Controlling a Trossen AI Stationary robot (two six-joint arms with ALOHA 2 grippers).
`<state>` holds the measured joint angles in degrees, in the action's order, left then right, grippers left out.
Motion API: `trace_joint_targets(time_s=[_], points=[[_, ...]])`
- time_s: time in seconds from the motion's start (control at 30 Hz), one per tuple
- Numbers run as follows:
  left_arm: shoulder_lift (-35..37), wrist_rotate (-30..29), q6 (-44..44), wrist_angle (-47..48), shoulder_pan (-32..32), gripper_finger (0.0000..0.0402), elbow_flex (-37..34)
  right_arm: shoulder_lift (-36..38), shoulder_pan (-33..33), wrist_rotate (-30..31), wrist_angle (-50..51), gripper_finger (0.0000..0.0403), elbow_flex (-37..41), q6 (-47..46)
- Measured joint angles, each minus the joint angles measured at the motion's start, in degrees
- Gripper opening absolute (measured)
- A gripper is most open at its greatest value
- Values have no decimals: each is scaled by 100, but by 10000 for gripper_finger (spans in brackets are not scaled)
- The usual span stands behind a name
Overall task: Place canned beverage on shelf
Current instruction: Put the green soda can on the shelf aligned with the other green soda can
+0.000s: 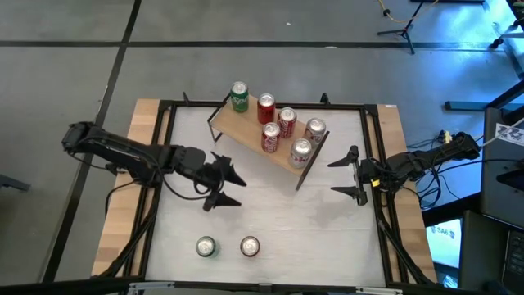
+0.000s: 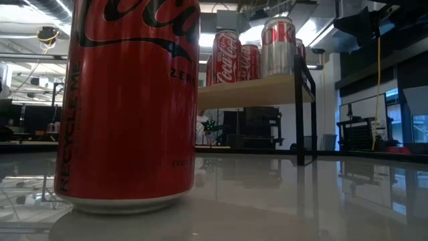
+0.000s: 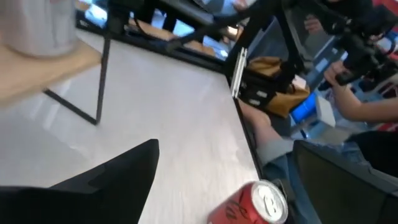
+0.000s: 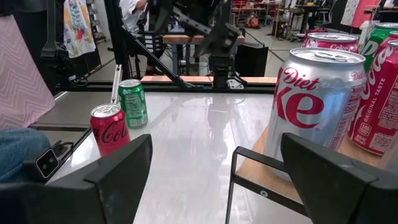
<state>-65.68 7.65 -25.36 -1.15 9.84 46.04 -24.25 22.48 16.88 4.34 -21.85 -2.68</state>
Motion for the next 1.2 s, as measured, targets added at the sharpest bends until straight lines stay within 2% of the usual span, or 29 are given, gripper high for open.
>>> trace_joint_targets(time_s=[0.17,0.23,0.37,0.47,0.63,0.83,1.03,1.2], points=[[-126,24,-352,13,227,362,0,0,0,0,2,349,0,0],[-123,153,-720,13,329,362,0,0,0,0,2,349,0,0],[-56,407,-825,86,764,362,21,0,0,-1,4,349,0,0],[-59,-35,-1213,829,1074,362,369,0,0,-1,6,349,0,0],[-260,-755,-1914,2796,1622,362,1259,0,0,-2,15,349,0,0],[-684,-1588,-2230,4117,2279,362,2270,0,0,-1,11,349,0,0],[-1412,-1714,-2950,5376,2926,362,2911,0,0,0,11,349,0,0],[-1914,-1653,-3423,5513,3404,362,3184,0,0,0,9,349,0,0]])
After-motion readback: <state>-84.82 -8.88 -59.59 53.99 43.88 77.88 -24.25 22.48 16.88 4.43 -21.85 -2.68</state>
